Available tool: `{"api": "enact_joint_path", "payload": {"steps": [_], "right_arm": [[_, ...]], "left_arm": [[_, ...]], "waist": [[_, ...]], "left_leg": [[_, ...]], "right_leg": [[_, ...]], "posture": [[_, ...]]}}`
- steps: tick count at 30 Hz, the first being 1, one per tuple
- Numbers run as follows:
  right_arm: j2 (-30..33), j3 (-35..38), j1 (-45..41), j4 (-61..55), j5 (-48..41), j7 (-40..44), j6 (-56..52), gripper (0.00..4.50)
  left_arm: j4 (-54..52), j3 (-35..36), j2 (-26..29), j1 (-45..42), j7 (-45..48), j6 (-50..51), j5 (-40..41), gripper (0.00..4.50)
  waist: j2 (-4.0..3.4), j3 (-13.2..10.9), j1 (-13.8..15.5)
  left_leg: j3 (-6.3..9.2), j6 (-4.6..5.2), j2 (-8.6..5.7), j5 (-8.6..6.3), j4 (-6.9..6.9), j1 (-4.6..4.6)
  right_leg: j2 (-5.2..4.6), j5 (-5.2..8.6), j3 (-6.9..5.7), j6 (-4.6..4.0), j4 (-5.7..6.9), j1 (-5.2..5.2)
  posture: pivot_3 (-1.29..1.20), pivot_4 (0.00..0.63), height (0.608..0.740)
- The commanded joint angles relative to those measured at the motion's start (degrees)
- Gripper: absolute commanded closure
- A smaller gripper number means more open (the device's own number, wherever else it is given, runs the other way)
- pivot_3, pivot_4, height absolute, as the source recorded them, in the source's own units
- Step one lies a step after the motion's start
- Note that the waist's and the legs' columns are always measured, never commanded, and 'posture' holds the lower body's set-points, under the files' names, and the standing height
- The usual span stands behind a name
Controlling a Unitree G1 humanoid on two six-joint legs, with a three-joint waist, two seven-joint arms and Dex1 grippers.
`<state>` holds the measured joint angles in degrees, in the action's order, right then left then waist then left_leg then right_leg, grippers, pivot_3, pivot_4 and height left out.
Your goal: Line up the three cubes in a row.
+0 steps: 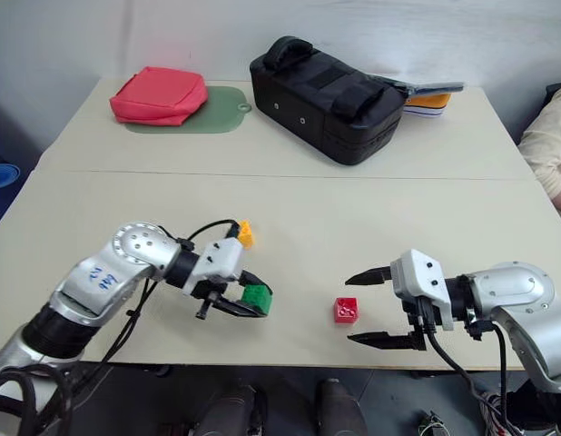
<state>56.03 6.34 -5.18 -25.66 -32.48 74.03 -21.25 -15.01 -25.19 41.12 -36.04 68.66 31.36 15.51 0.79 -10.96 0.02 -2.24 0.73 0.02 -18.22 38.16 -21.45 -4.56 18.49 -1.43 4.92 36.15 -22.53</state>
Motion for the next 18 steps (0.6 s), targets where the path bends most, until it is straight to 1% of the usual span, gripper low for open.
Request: {"api": "enact_joint_path", "payload": {"steps": [1,7,14,18], "right_arm": [[0.92,1.66,0.42,-1.34,1.00,0.08,1.98,0.00],[0.39,1.82,1.17,-1.31,1.45,-0.76,2.52,0.00],[-0.14,1.64,1.30,-1.55,1.16,-1.94,2.20,0.00],[-0.40,1.13,1.09,-1.36,1.23,-2.36,2.29,0.00]], "left_arm": [[1.37,-2.68,-0.42,-1.63,0.43,-2.15,-4.35,3.00],[1.46,-3.94,-3.07,-2.51,-0.75,1.79,-6.00,3.00],[-1.01,-5.39,-3.47,-2.54,-0.97,6.30,-7.18,3.00],[-0.71,-7.03,-5.40,-3.88,-3.68,10.87,-9.34,3.00]], "waist": [[0.00,0.00,-0.05],[0.00,0.00,0.09],[0.00,0.00,0.05],[0.00,0.00,0.11]], "left_leg": [[0.00,0.00,0.00,0.00,0.00,0.00],[0.01,0.01,0.00,0.00,0.01,-0.01],[0.01,0.01,0.01,0.00,0.02,0.00],[0.01,0.01,0.00,0.00,0.03,-0.01]], "right_leg": [[0.01,0.00,0.01,0.00,0.00,0.00],[0.00,0.00,0.01,0.00,0.00,0.00],[0.01,0.00,0.01,0.00,0.03,0.00],[0.00,0.00,0.01,0.00,0.03,0.00]], "posture": [[0.00,0.150,0.740],[0.00,0.150,0.740],[0.00,0.150,0.740],[0.00,0.150,0.740]]}}
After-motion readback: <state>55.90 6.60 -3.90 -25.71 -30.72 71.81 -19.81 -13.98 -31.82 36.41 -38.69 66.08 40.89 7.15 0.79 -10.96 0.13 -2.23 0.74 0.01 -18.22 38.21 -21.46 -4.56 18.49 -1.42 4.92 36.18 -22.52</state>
